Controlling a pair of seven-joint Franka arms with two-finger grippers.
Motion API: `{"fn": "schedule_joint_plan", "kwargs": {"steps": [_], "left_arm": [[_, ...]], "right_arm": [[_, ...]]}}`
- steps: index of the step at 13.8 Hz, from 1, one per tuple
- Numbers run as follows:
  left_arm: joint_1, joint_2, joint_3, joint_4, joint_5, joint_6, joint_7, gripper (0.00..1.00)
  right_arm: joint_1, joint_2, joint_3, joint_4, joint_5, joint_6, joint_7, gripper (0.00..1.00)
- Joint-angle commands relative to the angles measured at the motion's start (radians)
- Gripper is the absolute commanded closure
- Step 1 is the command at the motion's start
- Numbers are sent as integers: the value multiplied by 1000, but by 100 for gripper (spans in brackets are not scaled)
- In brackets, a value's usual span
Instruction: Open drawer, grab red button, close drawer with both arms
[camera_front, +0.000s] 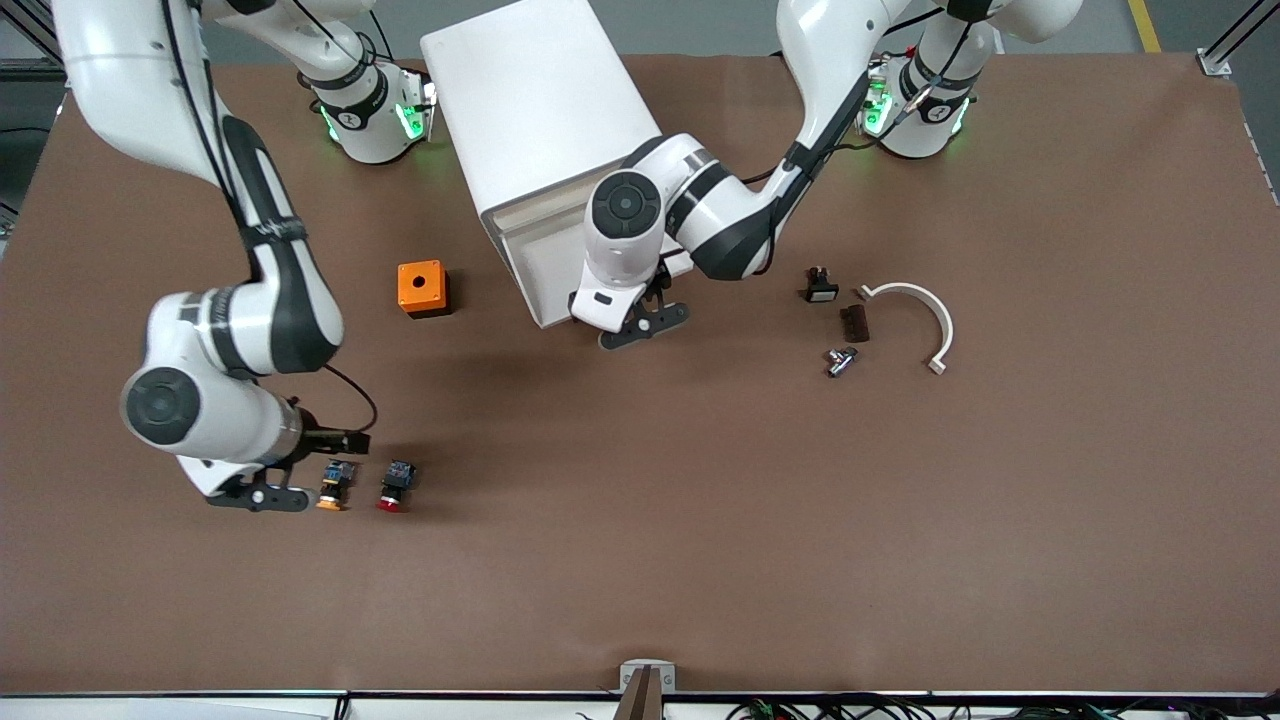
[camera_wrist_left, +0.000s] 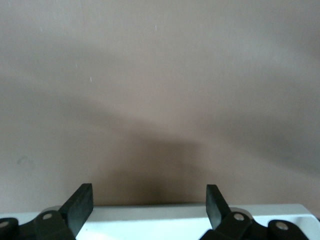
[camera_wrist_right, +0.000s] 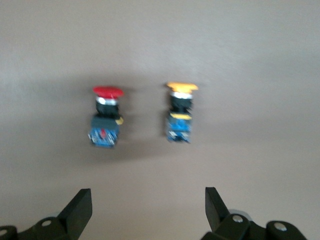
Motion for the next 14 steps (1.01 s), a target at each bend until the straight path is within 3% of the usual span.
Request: {"fn": "schedule_joint_plan", "kwargs": {"steps": [1,9,14], "left_arm": [[-6,-34,-35,-36,10,-26,-54,0],[-7,-22,-110,-48,-37,-27,-122,0],[-9,-11,-112,-48,-127,-27,-114,1]], "right_arm": [[-89,-90,20,-31,-14,-96,-134,0],[-185,-314,18,-23,-14,-369,-183,0],[-188,-315,18,83,-17,-463,-183,0]]}}
